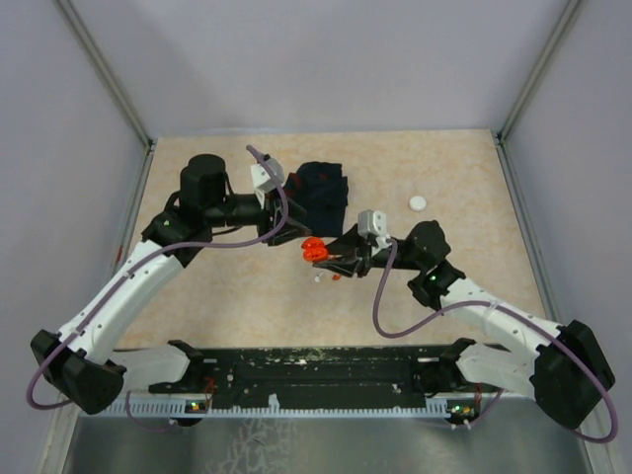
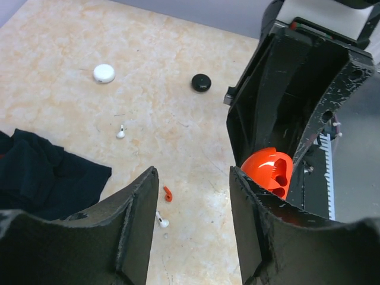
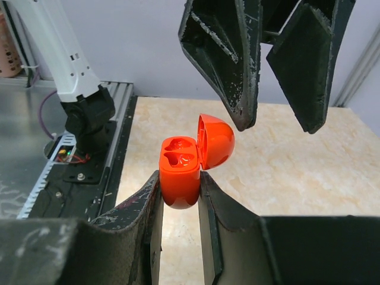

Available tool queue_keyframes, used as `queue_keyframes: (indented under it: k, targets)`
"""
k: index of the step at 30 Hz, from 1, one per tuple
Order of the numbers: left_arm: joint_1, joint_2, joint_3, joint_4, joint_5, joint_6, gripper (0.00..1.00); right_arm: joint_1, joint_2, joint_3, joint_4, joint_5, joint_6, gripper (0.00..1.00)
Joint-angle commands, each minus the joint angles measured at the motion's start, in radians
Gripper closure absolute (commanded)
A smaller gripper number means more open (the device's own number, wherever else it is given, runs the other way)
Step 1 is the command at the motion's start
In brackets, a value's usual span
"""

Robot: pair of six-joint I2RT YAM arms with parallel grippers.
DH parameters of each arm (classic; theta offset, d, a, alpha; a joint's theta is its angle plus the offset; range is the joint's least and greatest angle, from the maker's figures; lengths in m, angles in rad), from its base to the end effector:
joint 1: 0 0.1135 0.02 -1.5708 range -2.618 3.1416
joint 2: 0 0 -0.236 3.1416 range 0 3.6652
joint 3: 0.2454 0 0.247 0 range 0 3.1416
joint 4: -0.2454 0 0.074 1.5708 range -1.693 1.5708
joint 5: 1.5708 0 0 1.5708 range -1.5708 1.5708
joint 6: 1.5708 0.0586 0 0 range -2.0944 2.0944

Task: Insert the wireless bluetooth earbuds into the charging case
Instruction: Open the charging case, then adjust the earbud at the center of the board.

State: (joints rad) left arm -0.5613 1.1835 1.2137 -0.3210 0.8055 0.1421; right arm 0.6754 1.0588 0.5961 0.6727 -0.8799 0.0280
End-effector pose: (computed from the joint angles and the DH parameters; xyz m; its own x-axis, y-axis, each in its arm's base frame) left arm 0.2131 -0.1839 0.3664 -0.1052 0.1821 -0.9776 0.9784 0.1949 -0.0690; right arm 0.1704 0.1943 0.2892 0.1350 0.1310 -0.9821 -0.9908 0.0224 -0.1332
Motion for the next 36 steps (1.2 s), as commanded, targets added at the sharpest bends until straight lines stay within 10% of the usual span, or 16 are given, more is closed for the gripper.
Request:
queue_keyframes:
  k: [1, 21, 36]
  targets:
    - [-0.002, -0.025, -0.015, 0.033, -0.109, -0.035, 0.41, -0.002, -0.046, -0.026, 0.042, 0.078, -0.047, 1.00]
    - [-0.120, 0.077, -0.274, 0.193, -0.502, -0.307, 0.32, -0.002, -0.323, -0.443, 0.227, 0.533, -0.061, 1.00]
    - [-0.260, 0.431, -0.170, 0.217, -0.665, -0.380, 0.39, -0.002, -0.411, -0.492, 0.201, 0.660, -0.106, 1.00]
